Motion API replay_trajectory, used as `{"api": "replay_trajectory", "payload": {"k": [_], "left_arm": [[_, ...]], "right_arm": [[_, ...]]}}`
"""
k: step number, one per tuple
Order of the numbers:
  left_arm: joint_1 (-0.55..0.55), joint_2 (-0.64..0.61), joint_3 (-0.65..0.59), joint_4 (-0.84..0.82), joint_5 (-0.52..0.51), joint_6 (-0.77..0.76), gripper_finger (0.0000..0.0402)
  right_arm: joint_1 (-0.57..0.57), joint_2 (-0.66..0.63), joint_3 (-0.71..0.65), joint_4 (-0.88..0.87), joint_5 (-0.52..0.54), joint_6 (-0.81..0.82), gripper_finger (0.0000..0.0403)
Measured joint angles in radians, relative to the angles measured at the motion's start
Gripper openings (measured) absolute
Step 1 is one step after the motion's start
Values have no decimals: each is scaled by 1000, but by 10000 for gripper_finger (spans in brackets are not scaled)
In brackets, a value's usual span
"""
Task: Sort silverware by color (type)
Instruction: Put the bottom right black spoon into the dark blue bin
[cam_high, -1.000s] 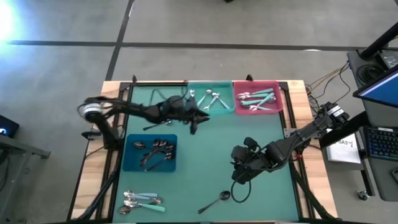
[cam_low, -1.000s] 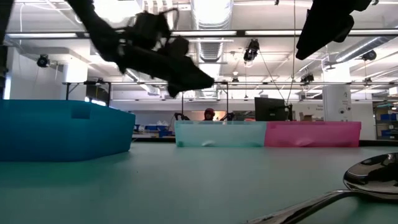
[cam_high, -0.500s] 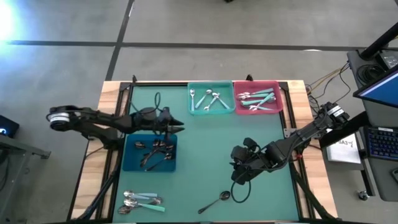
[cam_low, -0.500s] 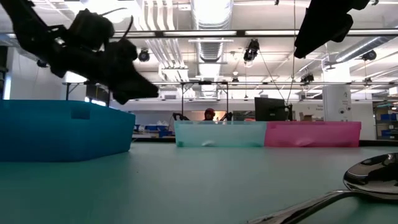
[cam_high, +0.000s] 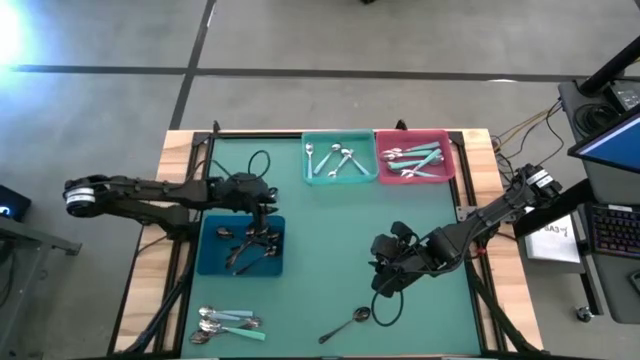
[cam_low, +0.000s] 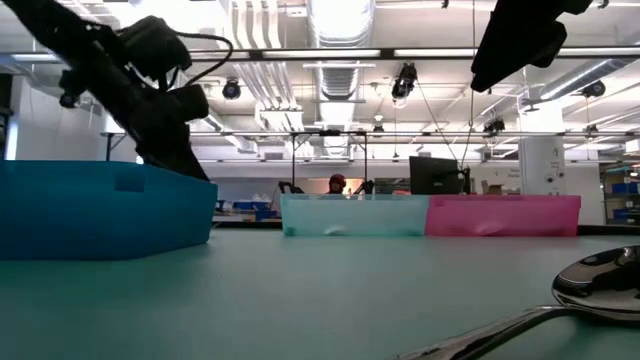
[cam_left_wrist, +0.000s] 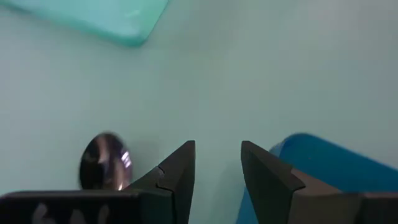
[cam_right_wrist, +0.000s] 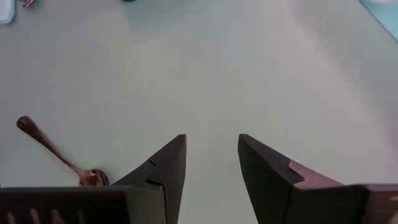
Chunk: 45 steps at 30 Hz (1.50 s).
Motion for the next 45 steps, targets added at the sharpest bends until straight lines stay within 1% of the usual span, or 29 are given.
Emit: {"api": "replay_trajectory", "payload": {"k": [4, 7, 11, 18, 23, 27, 30, 34, 38, 43, 45], "left_arm": [[1, -2, 95, -175, -45, 7, 114], [1, 0, 130, -278, -73, 7, 114], [15, -2, 123, -321, -146, 0, 114], [87, -1, 100, -447, -167, -3, 119], [130, -1, 87, -427, -181, 12, 152], [138, 3, 70, -416, -181, 36, 186], [138, 22, 60, -415, -181, 37, 200], [138, 57, 57, -397, -180, 29, 205], [139, 105, 61, -325, -175, 0, 205], [146, 190, 64, -270, -180, -52, 205], [145, 227, 59, -277, -181, -75, 205]], "right_arm": [[0, 0, 0, 0, 0, 0, 137], [0, 0, 0, 0, 0, 0, 137], [0, 0, 0, 0, 0, 0, 137], [0, 0, 0, 0, 0, 0, 137], [0, 0, 0, 0, 0, 0, 137], [0, 0, 0, 0, 0, 0, 137], [0, 0, 0, 0, 0, 0, 137], [0, 0, 0, 0, 0, 0, 137], [0, 0, 0, 0, 0, 0, 137], [0, 0, 0, 0, 0, 0, 137], [0, 0, 0, 1, 0, 0, 137]]}}
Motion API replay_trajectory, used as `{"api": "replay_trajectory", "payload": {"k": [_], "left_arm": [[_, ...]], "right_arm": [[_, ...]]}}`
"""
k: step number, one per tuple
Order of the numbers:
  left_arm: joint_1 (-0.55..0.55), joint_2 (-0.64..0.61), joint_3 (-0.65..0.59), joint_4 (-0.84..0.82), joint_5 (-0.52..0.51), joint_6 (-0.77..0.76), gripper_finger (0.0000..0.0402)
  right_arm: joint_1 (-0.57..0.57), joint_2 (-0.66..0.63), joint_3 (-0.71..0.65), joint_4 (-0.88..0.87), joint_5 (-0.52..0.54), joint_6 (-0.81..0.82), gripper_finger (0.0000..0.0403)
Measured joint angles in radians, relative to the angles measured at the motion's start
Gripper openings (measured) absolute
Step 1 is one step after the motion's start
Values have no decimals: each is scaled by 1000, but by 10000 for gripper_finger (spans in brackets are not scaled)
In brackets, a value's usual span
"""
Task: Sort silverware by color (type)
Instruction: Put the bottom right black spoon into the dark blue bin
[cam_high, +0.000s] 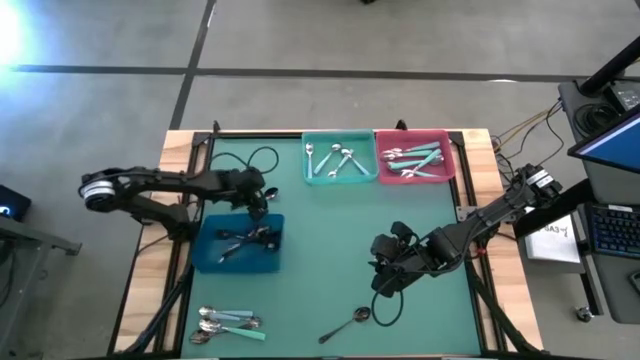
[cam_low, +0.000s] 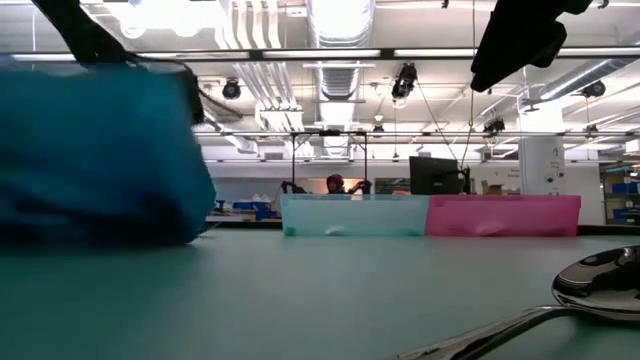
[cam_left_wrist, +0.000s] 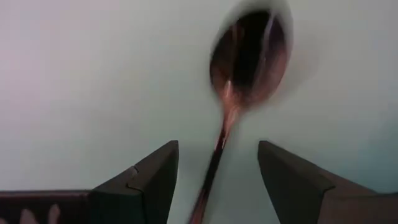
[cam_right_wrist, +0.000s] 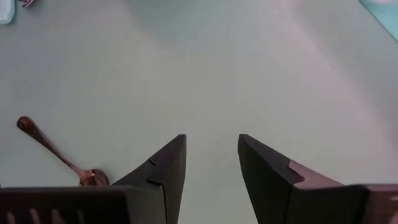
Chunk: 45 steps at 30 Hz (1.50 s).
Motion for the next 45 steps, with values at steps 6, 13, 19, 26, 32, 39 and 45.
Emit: {"api": "replay_trajectory", "payload": {"k": [6, 13, 19, 26, 32, 39, 45], "left_arm": [[-13, 31, 1, -6, 0, -41, 205], [-84, -122, -6, -62, -71, -43, 191], [-126, -176, -18, -112, -70, -69, 190], [-127, -161, -18, -107, -102, -49, 190], [-114, -124, -13, -78, -150, -59, 190], [-97, -85, -15, -75, -154, -87, 199], [-120, -109, -4, -72, -153, -72, 209]], "right_arm": [[0, 0, 0, 0, 0, 0, 137], [0, 0, 0, 0, 0, 0, 137], [0, 0, 0, 0, 0, 0, 137], [0, 0, 0, 0, 0, 0, 137], [0, 0, 0, 0, 0, 0, 137], [0, 0, 0, 0, 0, 0, 137], [0, 0, 0, 0, 0, 0, 137]]}}
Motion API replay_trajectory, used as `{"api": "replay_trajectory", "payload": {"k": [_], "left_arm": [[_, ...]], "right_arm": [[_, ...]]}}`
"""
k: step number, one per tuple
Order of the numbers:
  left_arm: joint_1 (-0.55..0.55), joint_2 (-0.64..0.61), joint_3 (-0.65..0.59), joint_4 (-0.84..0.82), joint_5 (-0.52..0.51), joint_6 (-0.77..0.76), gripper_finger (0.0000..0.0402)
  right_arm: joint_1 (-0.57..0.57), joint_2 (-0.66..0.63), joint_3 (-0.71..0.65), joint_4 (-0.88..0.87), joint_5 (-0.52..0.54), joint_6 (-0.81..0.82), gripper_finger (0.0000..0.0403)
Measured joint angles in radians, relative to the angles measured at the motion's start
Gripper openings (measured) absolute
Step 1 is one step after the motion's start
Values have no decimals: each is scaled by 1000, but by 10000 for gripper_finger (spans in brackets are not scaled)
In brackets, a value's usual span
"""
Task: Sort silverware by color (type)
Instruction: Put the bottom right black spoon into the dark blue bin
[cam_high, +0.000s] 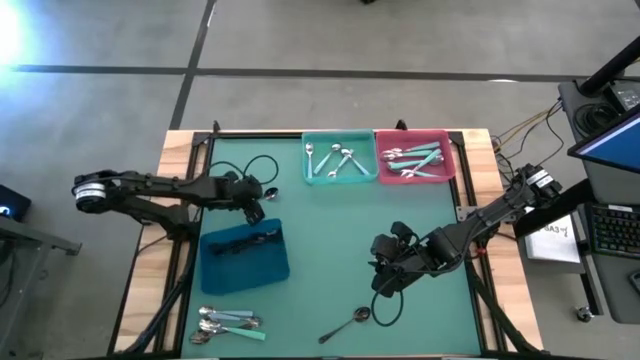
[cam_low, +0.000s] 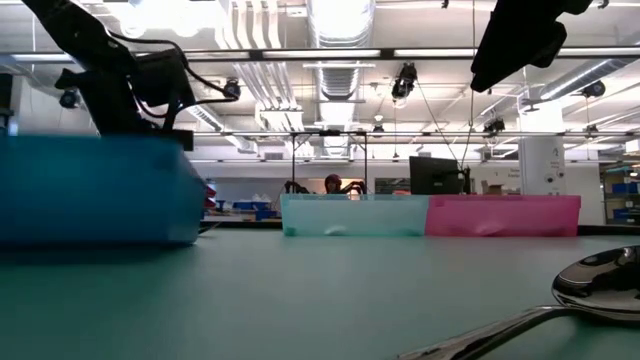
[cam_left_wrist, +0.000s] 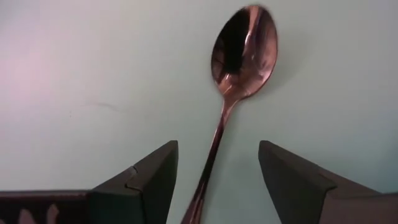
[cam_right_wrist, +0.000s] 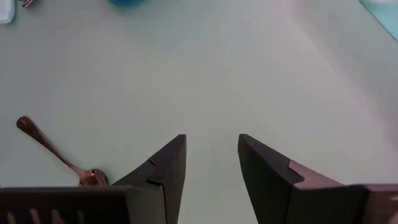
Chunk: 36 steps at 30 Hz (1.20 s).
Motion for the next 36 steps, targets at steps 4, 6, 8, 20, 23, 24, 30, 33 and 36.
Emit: {"api": "replay_trajectory", "payload": {"k": [4, 6, 8, 20, 23, 24, 30, 33, 36], "left_arm": [[0, -13, 1, -1, 3, -1, 209], [0, -20, 2, -8, 3, -18, 209], [1, -21, 18, -38, 8, -63, 209], [4, 53, 145, -208, 56, -226, 209], [10, 82, 165, -206, 52, -226, 209], [14, 91, 168, -207, 52, -226, 209], [26, 143, 173, -196, 71, -244, 209], [32, 157, 167, -188, 85, -259, 209], [33, 169, 167, -187, 91, -273, 209]], "right_arm": [[0, 0, 0, 0, 0, 0, 137], [0, 0, 0, 0, 0, 0, 137], [0, 0, 0, 0, 0, 0, 137], [0, 0, 0, 0, 0, 0, 137], [0, 0, 0, 0, 0, 0, 137], [0, 0, 0, 0, 0, 0, 137], [0, 0, 0, 0, 0, 0, 137], [0, 0, 0, 0, 0, 0, 137], [0, 0, 0, 0, 0, 0, 137]]}}
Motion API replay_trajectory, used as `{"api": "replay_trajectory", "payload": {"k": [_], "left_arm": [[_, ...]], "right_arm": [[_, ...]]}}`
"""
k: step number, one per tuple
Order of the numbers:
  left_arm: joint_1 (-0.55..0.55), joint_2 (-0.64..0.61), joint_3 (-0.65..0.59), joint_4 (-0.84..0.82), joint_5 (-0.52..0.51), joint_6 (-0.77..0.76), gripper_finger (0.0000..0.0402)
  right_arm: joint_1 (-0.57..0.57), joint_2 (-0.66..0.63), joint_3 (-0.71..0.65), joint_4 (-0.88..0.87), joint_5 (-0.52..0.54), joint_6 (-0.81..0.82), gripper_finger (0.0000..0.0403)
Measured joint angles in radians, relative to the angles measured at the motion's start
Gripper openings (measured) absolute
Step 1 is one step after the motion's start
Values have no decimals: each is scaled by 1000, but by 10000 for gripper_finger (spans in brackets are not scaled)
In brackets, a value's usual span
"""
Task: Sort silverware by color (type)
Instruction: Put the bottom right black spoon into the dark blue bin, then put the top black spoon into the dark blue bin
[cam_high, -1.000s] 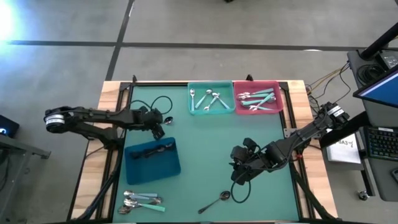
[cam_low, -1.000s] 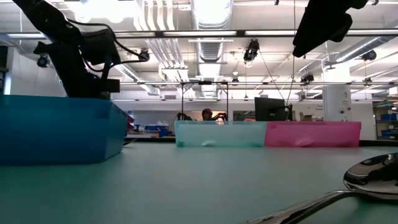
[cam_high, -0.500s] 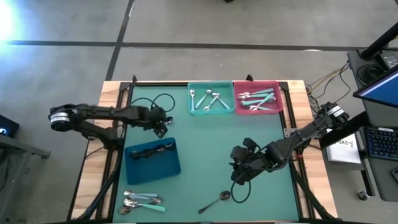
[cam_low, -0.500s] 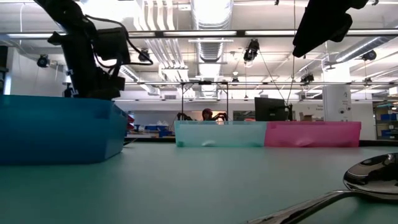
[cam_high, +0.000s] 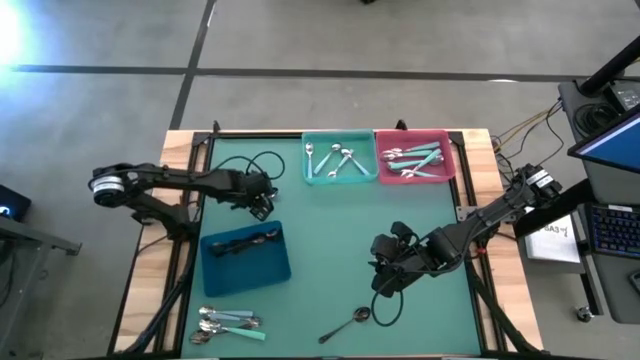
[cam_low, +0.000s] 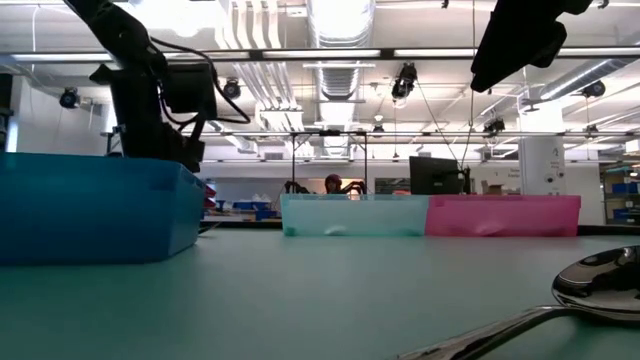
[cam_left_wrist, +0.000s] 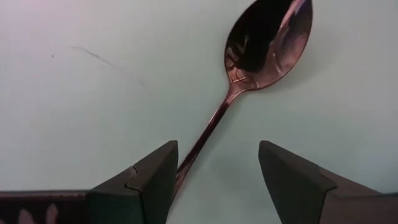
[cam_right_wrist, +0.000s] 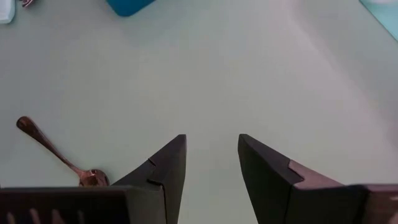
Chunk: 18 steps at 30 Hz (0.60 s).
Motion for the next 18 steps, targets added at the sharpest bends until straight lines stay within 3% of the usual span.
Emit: {"api": "replay_trajectory", "payload": {"k": [10, 18], "left_arm": [[18, 79, 3, 20, 41, 6, 209], [26, 77, 0, 47, 44, 99, 199]], "right_arm": [[0, 0, 0, 0, 0, 0, 137], [0, 0, 0, 0, 0, 0, 137]]}}
